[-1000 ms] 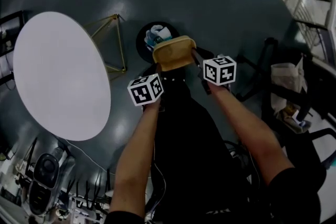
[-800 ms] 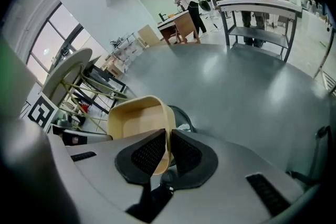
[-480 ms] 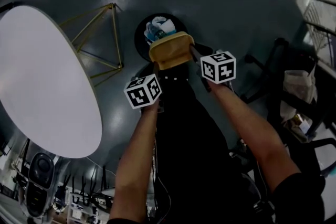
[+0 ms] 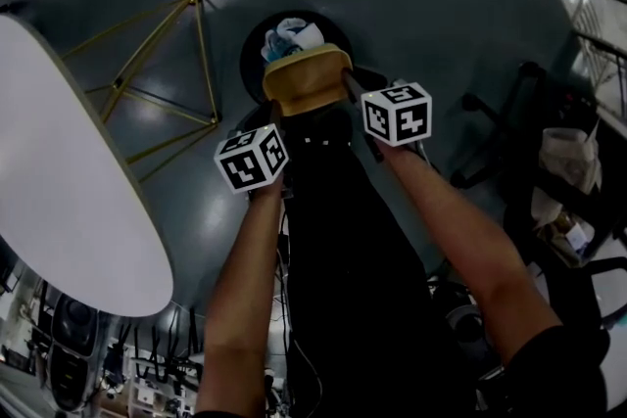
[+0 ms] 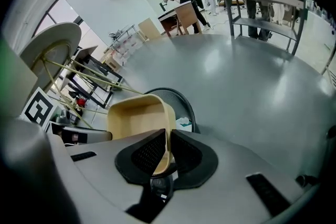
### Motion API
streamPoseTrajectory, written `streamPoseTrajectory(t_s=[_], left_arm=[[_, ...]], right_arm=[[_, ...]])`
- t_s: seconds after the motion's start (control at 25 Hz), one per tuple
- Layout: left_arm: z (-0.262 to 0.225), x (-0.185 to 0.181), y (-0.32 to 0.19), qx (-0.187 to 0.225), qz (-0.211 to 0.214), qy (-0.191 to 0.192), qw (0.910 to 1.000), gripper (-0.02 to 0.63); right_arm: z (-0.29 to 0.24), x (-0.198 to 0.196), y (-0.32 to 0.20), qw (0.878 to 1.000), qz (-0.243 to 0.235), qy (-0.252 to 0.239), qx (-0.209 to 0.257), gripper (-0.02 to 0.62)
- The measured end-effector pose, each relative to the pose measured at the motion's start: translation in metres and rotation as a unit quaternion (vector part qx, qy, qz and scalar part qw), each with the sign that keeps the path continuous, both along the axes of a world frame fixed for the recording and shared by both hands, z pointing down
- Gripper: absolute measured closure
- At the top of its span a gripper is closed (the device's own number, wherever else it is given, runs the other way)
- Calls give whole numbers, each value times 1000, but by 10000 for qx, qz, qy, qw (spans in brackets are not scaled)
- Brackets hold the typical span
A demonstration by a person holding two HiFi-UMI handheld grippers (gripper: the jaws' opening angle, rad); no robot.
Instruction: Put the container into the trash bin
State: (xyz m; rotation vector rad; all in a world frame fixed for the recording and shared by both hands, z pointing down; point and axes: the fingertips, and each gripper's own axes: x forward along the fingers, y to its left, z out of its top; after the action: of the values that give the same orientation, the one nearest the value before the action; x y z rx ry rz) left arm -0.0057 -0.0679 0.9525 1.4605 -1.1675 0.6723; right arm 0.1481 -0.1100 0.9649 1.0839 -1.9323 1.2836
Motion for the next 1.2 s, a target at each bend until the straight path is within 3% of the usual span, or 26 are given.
streamPoseTrajectory(t_s=[0.64, 0.8, 0.88, 1.2], left_arm=[[27, -10, 1, 27, 293, -69, 9995, 587], [28, -15, 2, 3, 324, -274, 9991, 472], [28, -18, 4, -5, 327, -330, 9989, 465], [14, 2, 14, 84, 479, -188, 9986, 465]], right_arm=[[23, -13, 6, 9979, -325, 541, 154, 534], [20, -13, 11, 9965, -402, 713, 142, 531], [17, -10, 10, 9963, -351, 767, 167, 520], [-17, -20, 12, 9962, -453, 371, 638, 512]])
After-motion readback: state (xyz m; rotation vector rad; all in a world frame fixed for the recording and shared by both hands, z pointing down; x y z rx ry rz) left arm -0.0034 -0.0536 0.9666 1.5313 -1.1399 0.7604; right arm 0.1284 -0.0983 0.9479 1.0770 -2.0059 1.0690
